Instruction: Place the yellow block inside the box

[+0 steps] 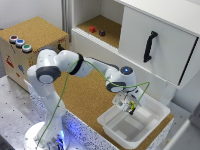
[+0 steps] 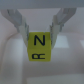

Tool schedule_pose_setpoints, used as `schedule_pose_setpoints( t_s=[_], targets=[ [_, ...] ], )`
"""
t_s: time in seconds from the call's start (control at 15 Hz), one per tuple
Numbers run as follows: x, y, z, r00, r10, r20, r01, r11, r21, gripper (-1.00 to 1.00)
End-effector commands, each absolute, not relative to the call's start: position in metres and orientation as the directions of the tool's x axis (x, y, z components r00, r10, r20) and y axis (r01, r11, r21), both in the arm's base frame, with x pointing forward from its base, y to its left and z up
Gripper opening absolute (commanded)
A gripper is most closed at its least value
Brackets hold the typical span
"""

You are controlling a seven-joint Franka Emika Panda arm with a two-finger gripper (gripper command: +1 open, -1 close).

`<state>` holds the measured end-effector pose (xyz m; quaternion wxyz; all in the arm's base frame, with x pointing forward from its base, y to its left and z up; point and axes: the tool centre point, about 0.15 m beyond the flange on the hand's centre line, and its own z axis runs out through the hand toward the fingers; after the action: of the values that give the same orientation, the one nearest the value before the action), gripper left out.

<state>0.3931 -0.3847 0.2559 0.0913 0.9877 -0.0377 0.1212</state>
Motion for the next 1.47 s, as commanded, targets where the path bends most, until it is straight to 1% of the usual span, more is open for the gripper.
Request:
schedule_pose_setpoints(
  t_s=[0.0, 0.07, 0.2, 0.27, 0.33, 0.6, 0.73, 0.8, 1.07, 1.13, 1.27, 1.33, 1.4],
  targets=[
    [0.408, -0.393, 0.241, 0.953, -0.05, 0.298, -0.079, -0.993, 0.084, 1.0],
    [0.403, -0.389, 0.247, 0.95, -0.063, 0.306, -0.09, -0.993, 0.075, 1.0],
    [0.395, -0.381, 0.267, 0.933, -0.09, 0.349, -0.117, -0.991, 0.057, 1.0],
    [0.393, -0.374, 0.281, 0.927, -0.09, 0.364, -0.117, -0.992, 0.053, 1.0],
    [0.392, -0.364, 0.301, 0.914, -0.087, 0.396, -0.118, -0.991, 0.056, 1.0],
    [0.396, -0.314, 0.371, 0.873, -0.01, 0.488, -0.066, -0.993, 0.098, 1.0],
    [0.399, -0.275, 0.397, 0.862, 0.04, 0.506, -0.023, -0.993, 0.118, 1.0],
    [0.398, -0.252, 0.408, 0.857, 0.051, 0.512, -0.008, -0.994, 0.113, 1.0],
    [0.384, -0.177, 0.431, 0.865, -0.024, 0.501, -0.041, -0.999, 0.024, 1.0],
    [0.378, -0.15, 0.435, 0.872, -0.041, 0.487, -0.044, -0.999, -0.005, 1.0],
    [0.372, -0.104, 0.444, 0.866, -0.03, 0.5, -0.011, -0.999, -0.041, 1.0],
    [0.373, -0.084, 0.448, 0.852, -0.028, 0.523, 0.01, -0.998, -0.068, 1.0],
    [0.379, -0.063, 0.45, 0.84, -0.005, 0.543, 0.041, -0.997, -0.073, 1.0]
  ],
)
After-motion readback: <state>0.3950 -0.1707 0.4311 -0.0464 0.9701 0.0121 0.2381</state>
